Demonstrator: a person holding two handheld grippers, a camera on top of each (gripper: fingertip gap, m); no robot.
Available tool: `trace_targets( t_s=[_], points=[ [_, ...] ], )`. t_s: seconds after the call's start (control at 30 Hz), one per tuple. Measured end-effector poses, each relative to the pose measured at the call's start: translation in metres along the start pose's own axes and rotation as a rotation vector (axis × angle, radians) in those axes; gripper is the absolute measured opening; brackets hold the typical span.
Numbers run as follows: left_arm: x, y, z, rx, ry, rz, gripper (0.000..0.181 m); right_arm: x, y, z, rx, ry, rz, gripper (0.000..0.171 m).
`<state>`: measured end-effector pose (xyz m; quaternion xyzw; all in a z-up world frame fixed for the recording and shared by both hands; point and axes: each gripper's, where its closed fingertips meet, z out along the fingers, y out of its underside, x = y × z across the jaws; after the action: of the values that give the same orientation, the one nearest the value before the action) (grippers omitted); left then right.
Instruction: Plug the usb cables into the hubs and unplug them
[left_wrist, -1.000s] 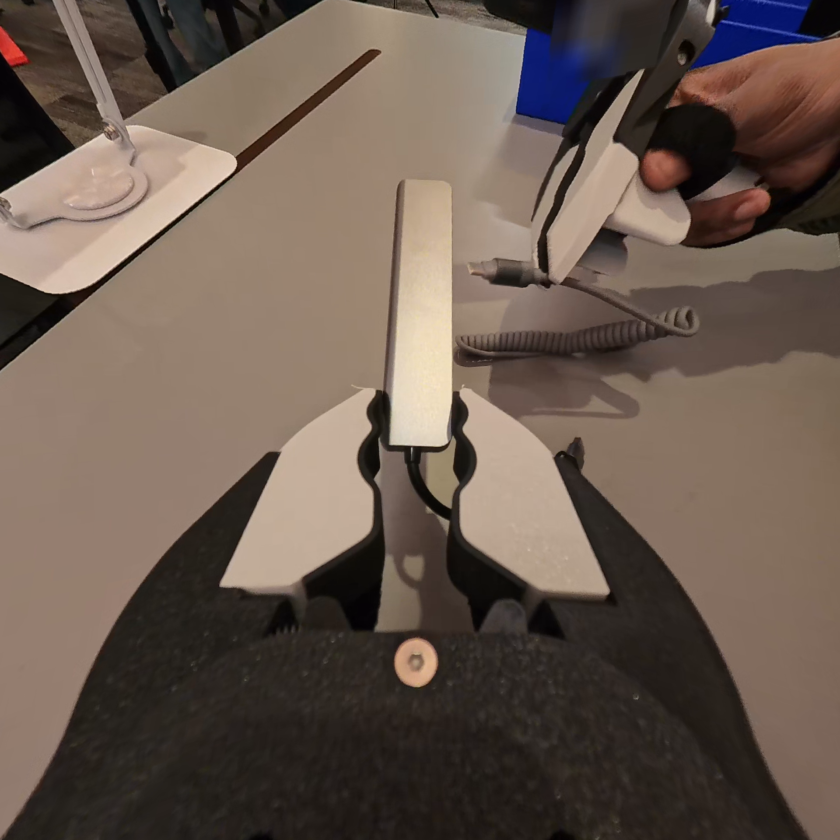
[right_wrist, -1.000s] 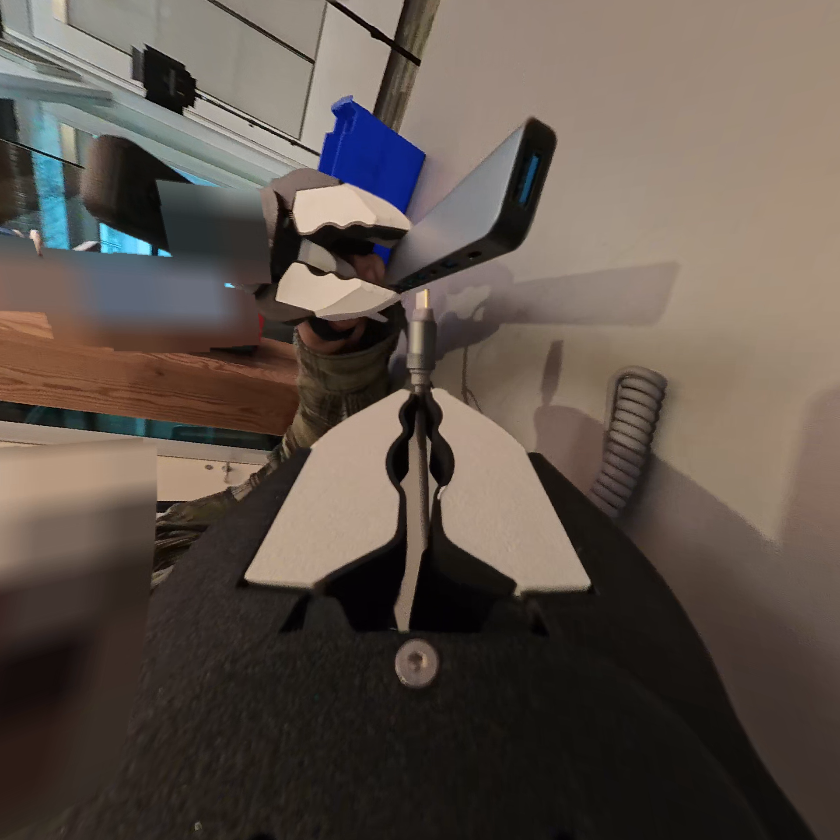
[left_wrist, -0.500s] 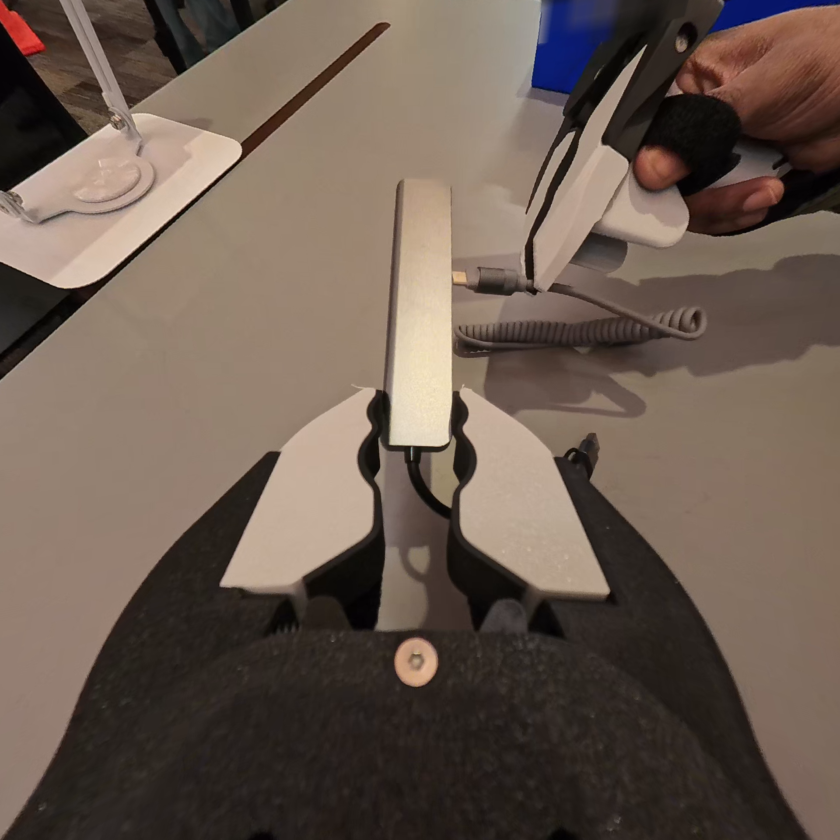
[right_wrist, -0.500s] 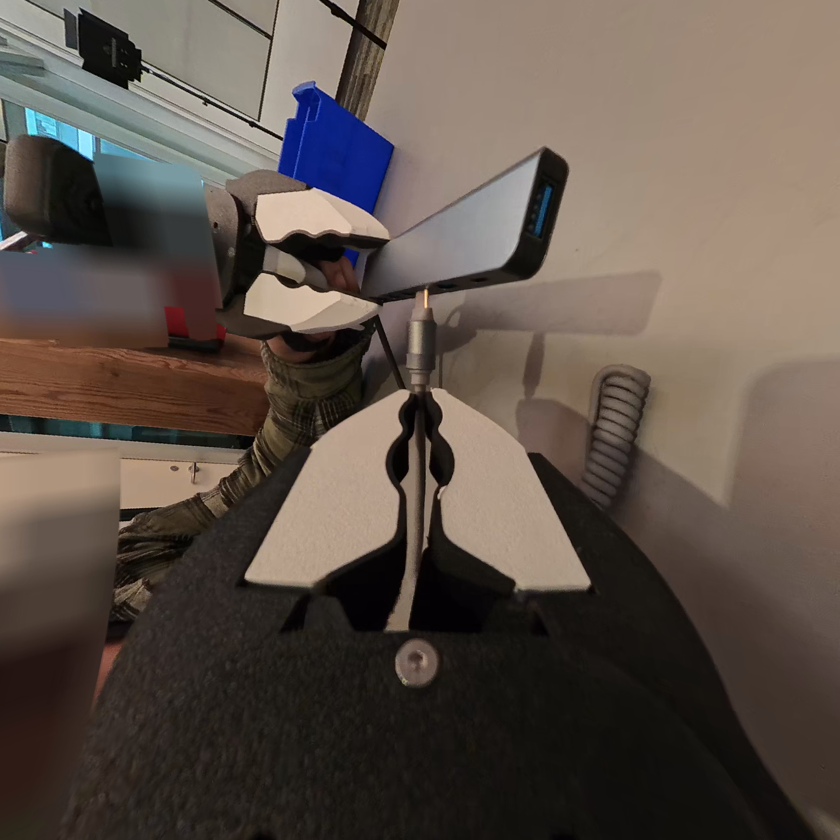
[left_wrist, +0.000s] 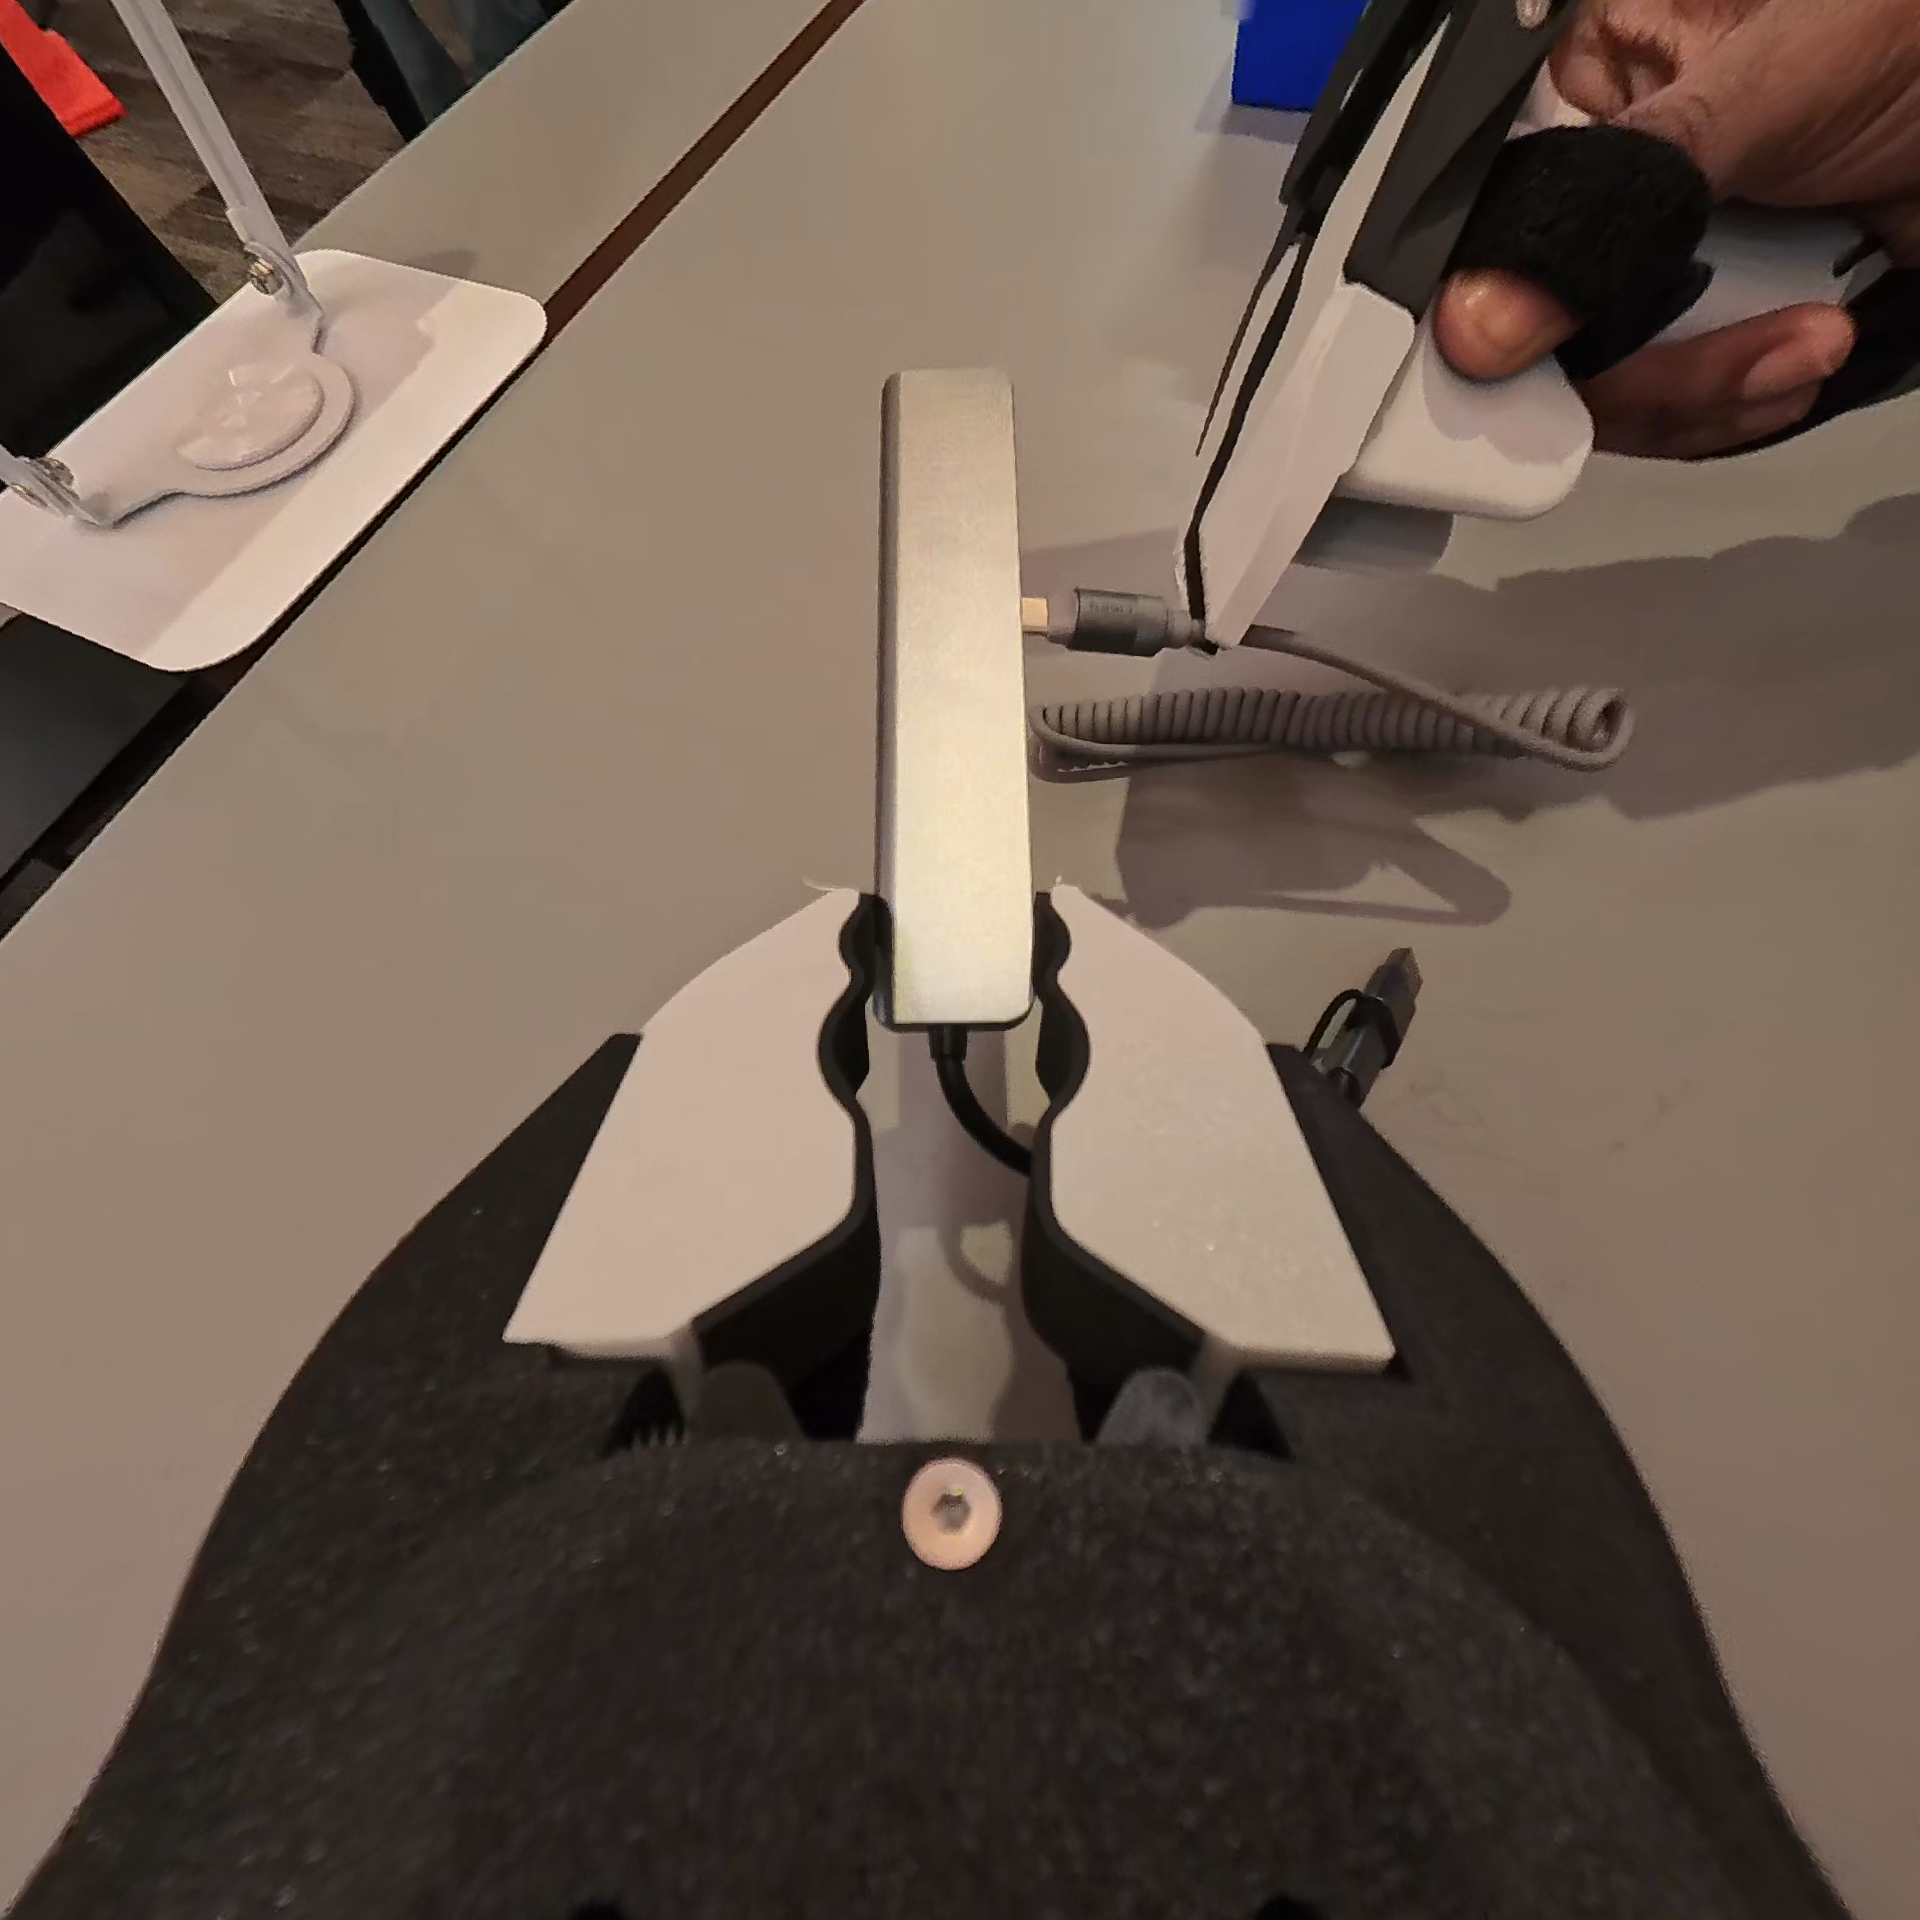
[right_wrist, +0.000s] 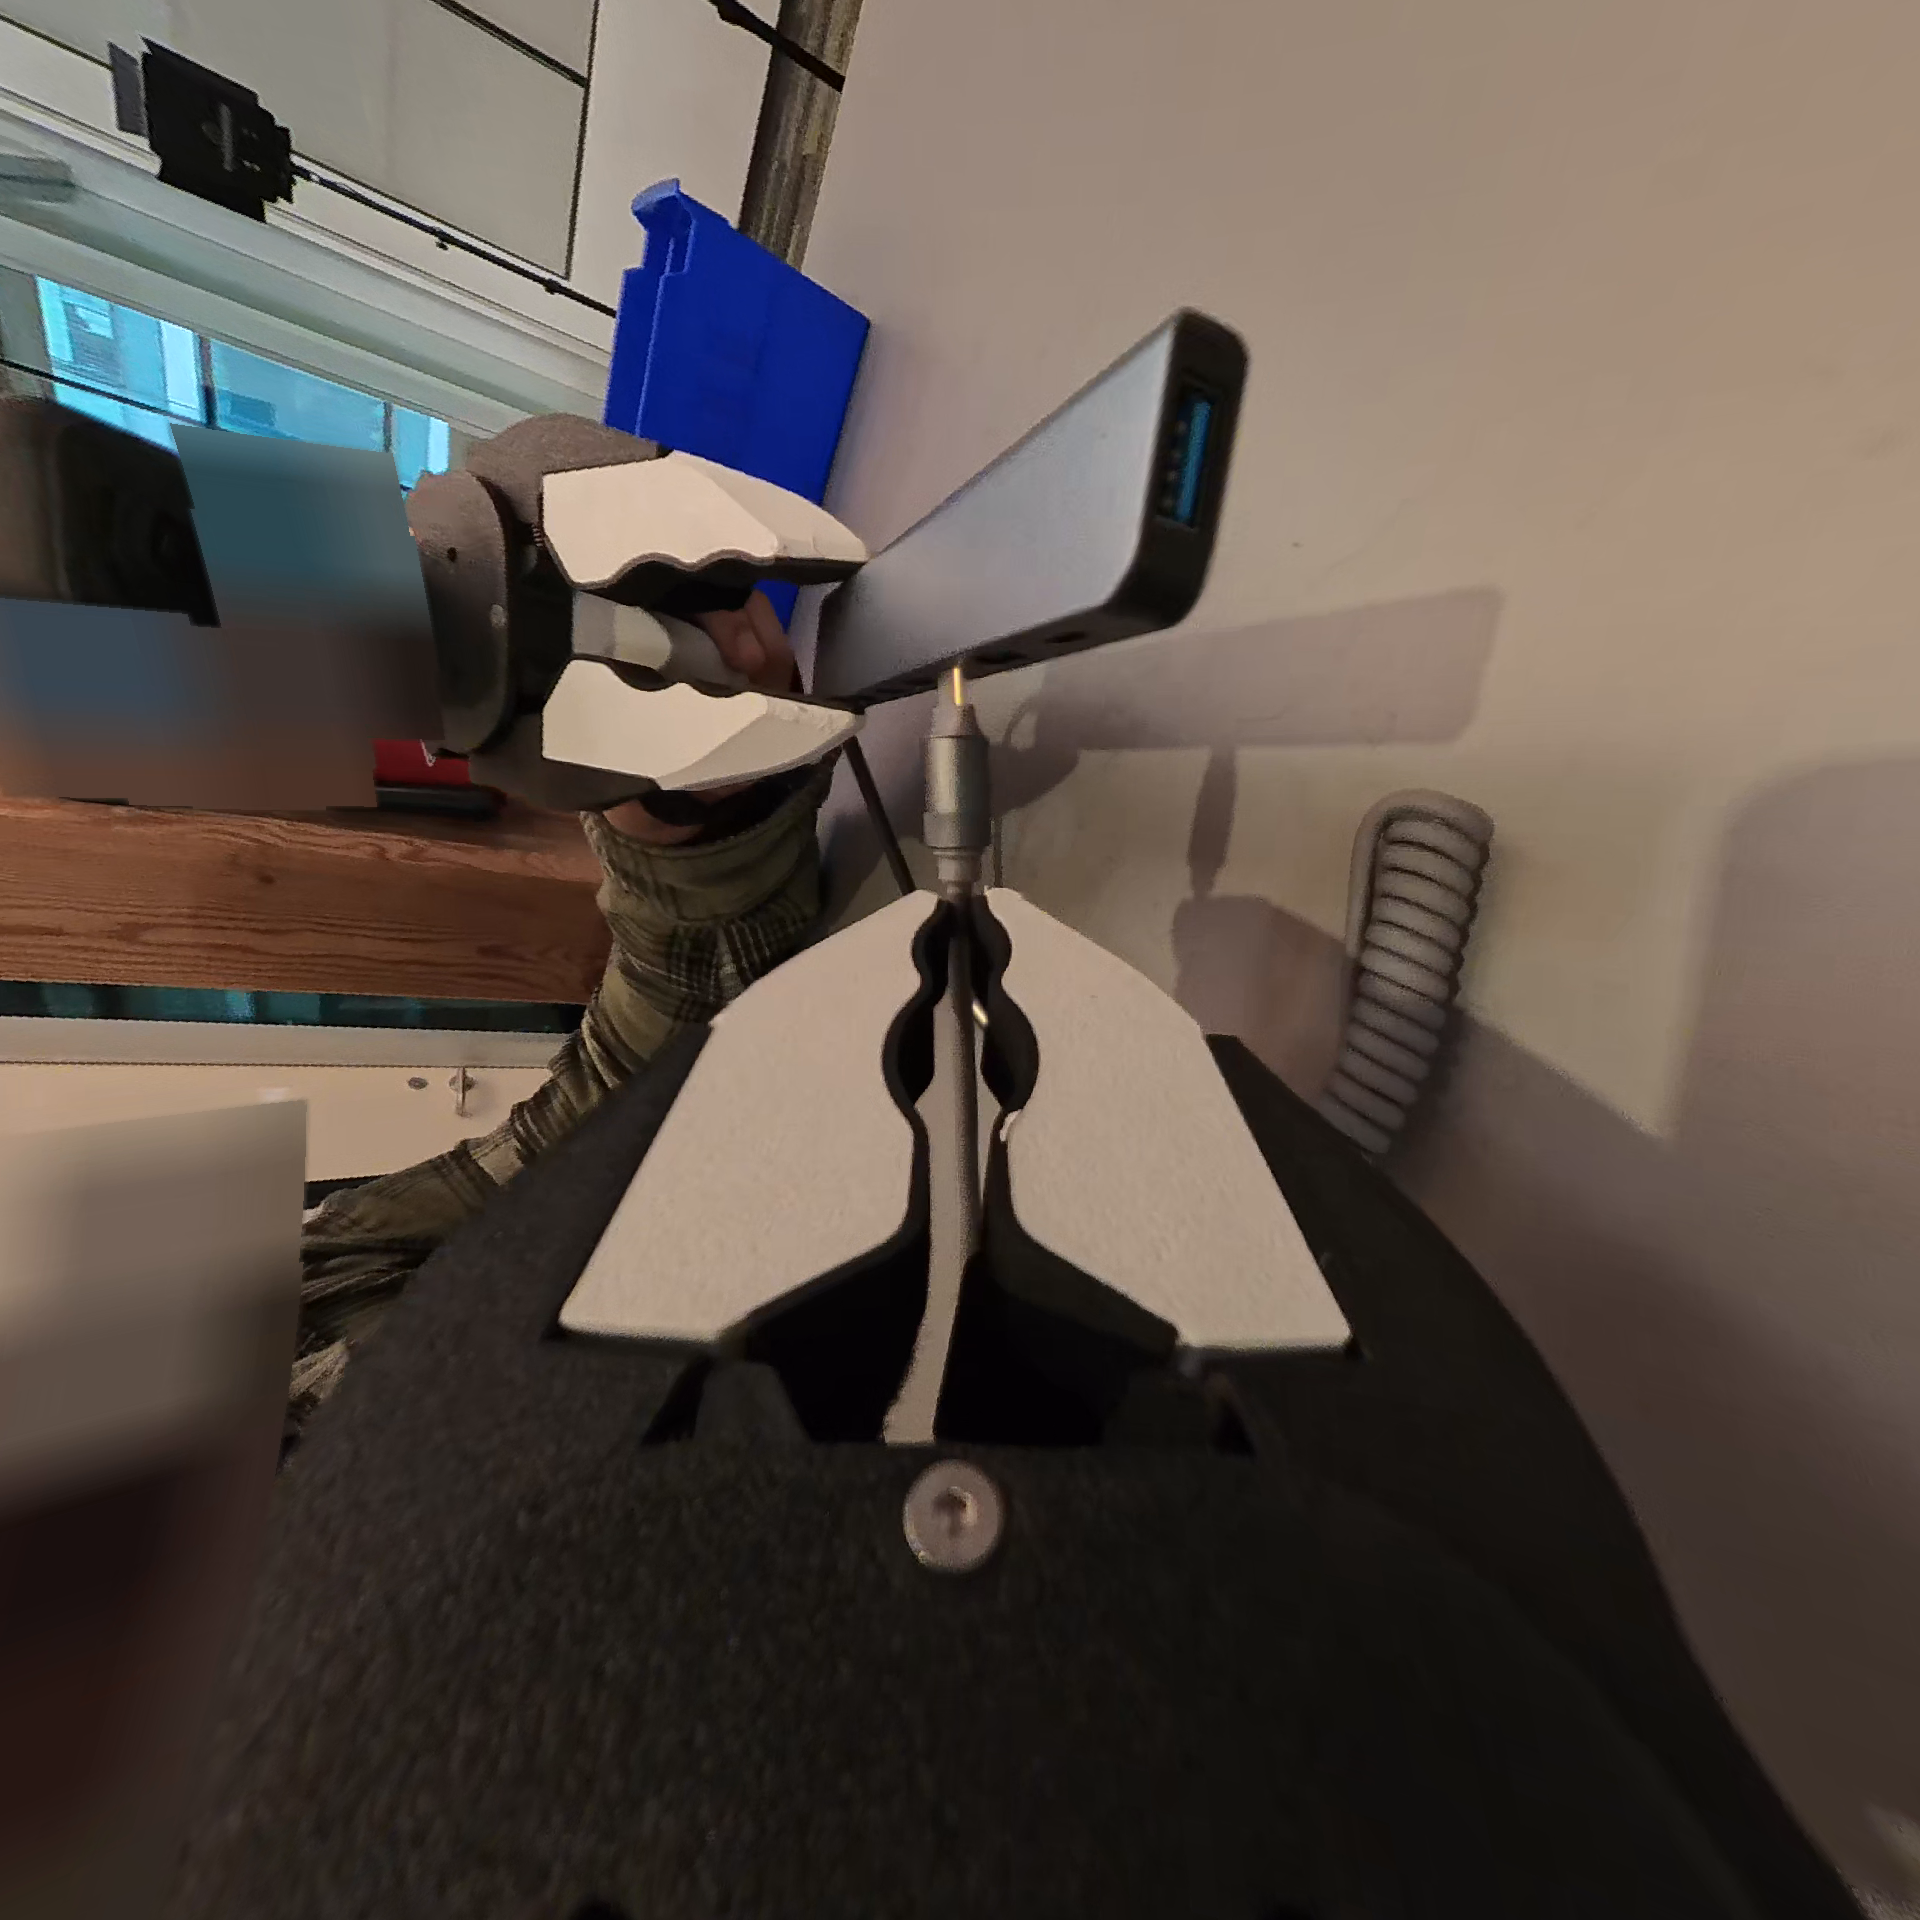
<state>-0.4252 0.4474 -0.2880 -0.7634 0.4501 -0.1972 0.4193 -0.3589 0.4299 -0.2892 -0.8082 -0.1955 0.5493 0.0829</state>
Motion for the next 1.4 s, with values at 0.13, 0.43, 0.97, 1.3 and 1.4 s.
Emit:
trace_targets(
  t_s=[0.13,0.43,0.97,1.3,1.4],
  points=[
    [0.001,0.007,0.003,-0.057,-0.03,0.071,0.028,0.002,0.001,-0.002,-0.017,0.012,-0.003,0.003],
    [0.001,0.006,0.003,-0.046,-0.014,0.025,0.028,0.006,-0.002,0.002,0.036,0.014,-0.021,0.002],
    [-0.001,0.006,0.007,0.0,0.028,-0.063,0.027,0.009,-0.011,0.003,0.096,-0.009,-0.048,0.002],
    [-0.001,0.024,0.02,-0.05,0.102,-0.134,0.028,0.011,-0.006,0.007,0.063,-0.028,-0.061,0.002],
    [0.003,0.031,0.024,-0.104,0.12,-0.136,0.028,0.012,-0.004,0.008,0.072,-0.047,-0.071,0.002]
  ],
)
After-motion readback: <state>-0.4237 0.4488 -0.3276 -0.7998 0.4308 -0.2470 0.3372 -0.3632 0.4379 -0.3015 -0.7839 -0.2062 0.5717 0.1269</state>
